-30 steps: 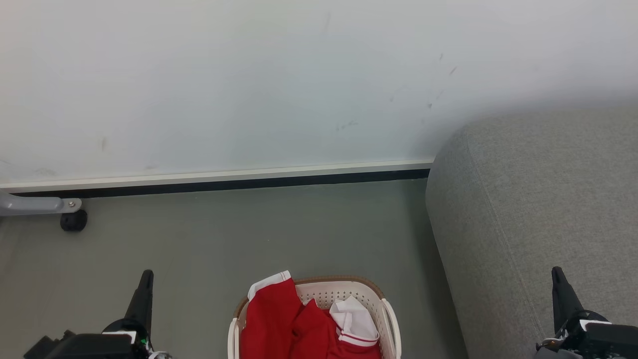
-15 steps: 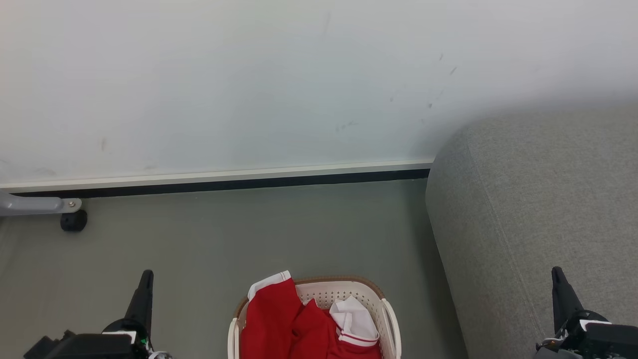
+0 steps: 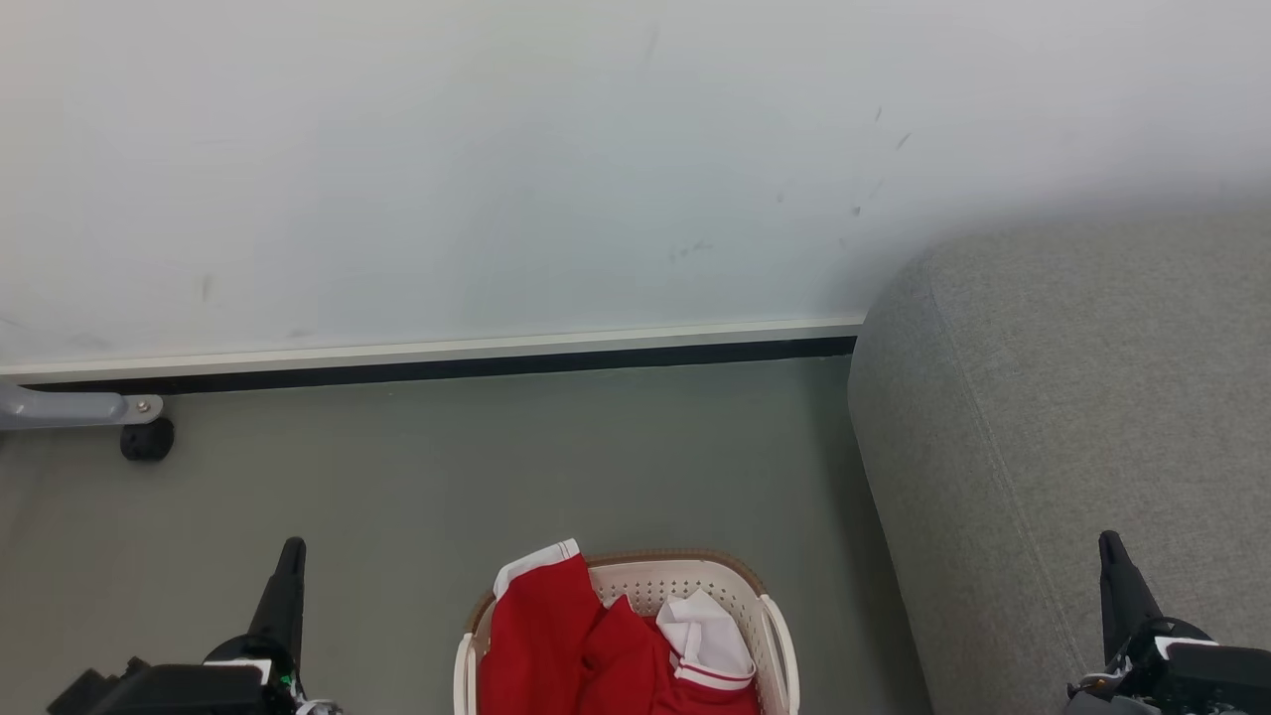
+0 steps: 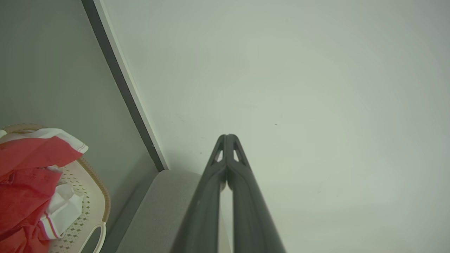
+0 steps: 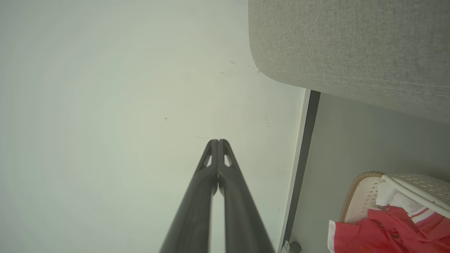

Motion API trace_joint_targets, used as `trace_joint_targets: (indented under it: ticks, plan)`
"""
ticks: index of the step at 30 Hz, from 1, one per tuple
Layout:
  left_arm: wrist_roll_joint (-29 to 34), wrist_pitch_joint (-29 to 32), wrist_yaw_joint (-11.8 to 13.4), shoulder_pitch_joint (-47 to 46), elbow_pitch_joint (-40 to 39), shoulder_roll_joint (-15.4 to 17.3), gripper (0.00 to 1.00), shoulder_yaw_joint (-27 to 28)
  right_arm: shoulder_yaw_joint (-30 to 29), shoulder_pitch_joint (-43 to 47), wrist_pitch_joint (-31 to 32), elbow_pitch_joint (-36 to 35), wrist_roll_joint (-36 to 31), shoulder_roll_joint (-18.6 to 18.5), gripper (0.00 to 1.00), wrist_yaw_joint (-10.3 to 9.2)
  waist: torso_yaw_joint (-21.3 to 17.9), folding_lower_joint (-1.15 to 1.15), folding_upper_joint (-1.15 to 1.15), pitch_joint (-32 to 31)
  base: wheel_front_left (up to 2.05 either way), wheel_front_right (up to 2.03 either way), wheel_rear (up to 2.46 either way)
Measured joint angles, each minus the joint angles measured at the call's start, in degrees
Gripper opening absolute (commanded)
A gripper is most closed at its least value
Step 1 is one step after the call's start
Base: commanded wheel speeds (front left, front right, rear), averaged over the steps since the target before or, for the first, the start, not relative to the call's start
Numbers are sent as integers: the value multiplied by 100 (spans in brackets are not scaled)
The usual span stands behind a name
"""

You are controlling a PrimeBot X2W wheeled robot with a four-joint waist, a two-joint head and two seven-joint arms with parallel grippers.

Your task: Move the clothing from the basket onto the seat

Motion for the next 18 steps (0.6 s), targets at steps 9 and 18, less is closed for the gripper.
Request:
trace_joint_targets:
  ticks: [9,18]
  plan:
    - [0,0,0,0,0,0,0,0,0,0,0,0,0,0,0,0,0,0,0,0,0,0,0]
    - [0,0,0,0,0,-1,0,0,0,0,0,0,0,0,0,0,0,0,0,0,0,0,0]
